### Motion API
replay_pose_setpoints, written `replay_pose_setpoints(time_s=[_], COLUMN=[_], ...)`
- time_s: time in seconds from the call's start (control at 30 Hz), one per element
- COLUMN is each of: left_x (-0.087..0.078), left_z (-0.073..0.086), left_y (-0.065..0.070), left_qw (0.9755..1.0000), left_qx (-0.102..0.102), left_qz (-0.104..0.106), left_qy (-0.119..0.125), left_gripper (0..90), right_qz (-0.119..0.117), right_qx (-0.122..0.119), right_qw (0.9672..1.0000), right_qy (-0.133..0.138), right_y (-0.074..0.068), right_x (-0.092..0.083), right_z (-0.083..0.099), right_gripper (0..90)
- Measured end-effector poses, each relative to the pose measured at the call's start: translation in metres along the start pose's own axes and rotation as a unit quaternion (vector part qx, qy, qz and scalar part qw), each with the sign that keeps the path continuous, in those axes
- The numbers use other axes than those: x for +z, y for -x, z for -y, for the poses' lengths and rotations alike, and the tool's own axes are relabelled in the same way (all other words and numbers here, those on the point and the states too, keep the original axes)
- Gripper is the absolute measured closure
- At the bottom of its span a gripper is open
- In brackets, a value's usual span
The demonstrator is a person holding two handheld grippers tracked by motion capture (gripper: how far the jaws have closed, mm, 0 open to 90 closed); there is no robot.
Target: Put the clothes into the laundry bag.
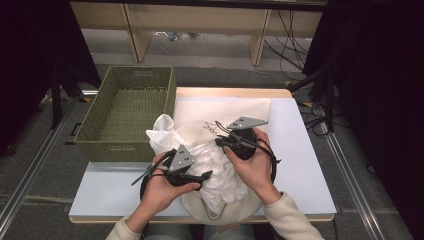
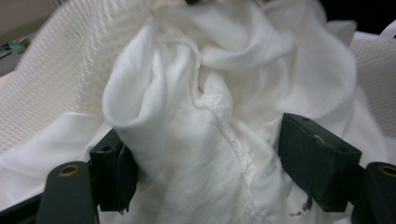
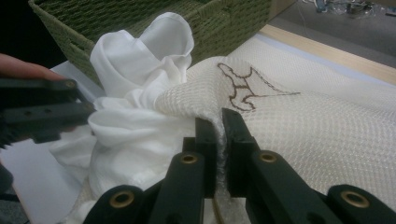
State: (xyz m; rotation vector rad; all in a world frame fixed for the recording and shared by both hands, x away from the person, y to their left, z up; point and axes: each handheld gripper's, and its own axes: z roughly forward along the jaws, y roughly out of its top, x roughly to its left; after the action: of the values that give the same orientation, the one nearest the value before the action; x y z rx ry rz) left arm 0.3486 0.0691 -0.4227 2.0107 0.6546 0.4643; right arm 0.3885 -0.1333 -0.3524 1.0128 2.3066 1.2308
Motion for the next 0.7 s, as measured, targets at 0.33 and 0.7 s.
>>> replay_pose_setpoints(time_s=[0.33,0.7], left_x=[0.032,0.034], left_z=[0.016,0.003], left_y=[-0.002,-0.006], left_qw=[0.9999,0.9994], left_qx=[-0.011,-0.029], left_qz=[-0.003,-0.016], left_qy=[-0.012,0.000], left_gripper=[36.5,71.2], right_qz=[-0.001,-0.004], right_qx=[0.006,0.012], right_qw=[0.9999,0.9999], right_qy=[-0.009,-0.008], right_y=[-0.002,-0.007], right_x=[0.004,0.001], right_z=[0.002,0.001], right_gripper=[86.7,86.9])
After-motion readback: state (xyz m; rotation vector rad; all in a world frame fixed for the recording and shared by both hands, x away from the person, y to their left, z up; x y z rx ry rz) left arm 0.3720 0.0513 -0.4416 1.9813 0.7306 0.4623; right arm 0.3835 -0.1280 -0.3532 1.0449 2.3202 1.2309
